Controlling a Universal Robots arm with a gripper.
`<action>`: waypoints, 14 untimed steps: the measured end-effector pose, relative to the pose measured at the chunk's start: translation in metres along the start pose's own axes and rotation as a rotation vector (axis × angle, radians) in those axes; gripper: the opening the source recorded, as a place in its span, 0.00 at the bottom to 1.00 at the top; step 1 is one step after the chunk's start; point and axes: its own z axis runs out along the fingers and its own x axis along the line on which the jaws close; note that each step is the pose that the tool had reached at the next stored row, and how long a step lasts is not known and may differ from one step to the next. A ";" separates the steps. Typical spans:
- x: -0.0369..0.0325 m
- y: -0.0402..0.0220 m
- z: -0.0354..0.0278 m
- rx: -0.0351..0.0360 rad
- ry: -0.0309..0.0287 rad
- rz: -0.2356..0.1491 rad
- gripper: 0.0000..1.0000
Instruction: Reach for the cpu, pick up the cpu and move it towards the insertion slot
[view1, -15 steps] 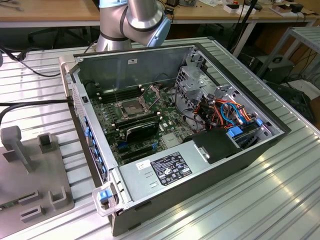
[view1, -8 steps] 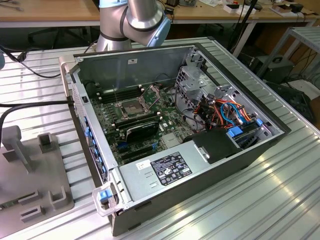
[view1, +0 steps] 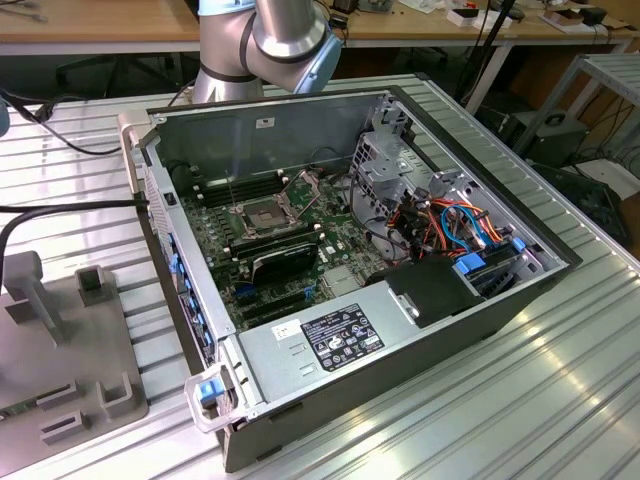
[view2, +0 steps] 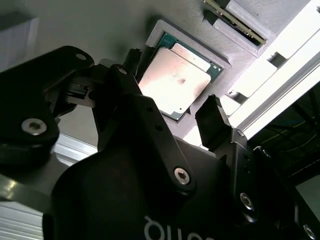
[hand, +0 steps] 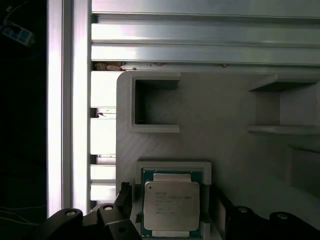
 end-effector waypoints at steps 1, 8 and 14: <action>-0.0003 0.0000 0.0001 0.0002 -0.0001 0.001 0.72; -0.0007 0.0000 0.0000 0.0003 -0.0001 0.001 0.64; -0.0009 0.0000 0.0010 -0.0027 0.0100 0.001 0.64</action>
